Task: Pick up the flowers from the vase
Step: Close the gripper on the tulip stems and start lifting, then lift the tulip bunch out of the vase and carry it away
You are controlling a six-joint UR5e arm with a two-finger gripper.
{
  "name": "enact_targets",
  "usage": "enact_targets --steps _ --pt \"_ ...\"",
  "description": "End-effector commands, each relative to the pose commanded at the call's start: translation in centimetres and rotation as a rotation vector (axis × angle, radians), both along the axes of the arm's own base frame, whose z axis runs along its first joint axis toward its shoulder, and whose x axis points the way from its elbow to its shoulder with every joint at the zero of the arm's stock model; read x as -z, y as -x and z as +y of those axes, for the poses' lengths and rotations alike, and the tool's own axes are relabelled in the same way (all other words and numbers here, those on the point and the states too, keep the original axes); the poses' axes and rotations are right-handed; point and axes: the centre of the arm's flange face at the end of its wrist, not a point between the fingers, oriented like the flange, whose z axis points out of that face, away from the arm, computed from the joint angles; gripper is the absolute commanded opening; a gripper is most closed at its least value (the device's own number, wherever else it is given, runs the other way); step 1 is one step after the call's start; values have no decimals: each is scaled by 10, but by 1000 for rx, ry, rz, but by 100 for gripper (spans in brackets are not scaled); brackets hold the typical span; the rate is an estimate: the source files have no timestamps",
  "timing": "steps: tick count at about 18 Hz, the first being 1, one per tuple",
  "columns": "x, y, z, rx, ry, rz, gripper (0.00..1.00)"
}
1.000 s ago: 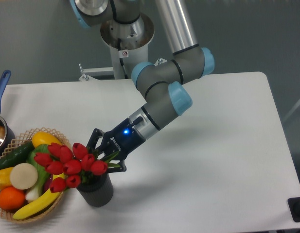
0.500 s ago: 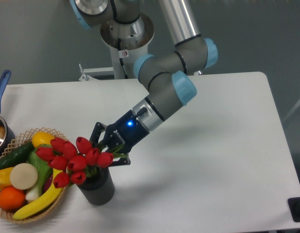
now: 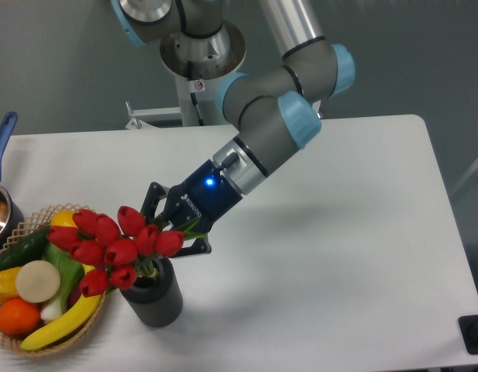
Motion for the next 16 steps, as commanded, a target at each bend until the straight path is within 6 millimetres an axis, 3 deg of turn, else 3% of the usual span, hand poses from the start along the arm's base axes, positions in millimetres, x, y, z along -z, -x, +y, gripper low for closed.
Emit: enact_targets --steps 6,11,16 --pt "-32 -2 -2 -5 -31 28 0" --pt "-78 -3 6 -2 -73 -4 0" --pt "-95 -2 3 -17 -76 -19 0"
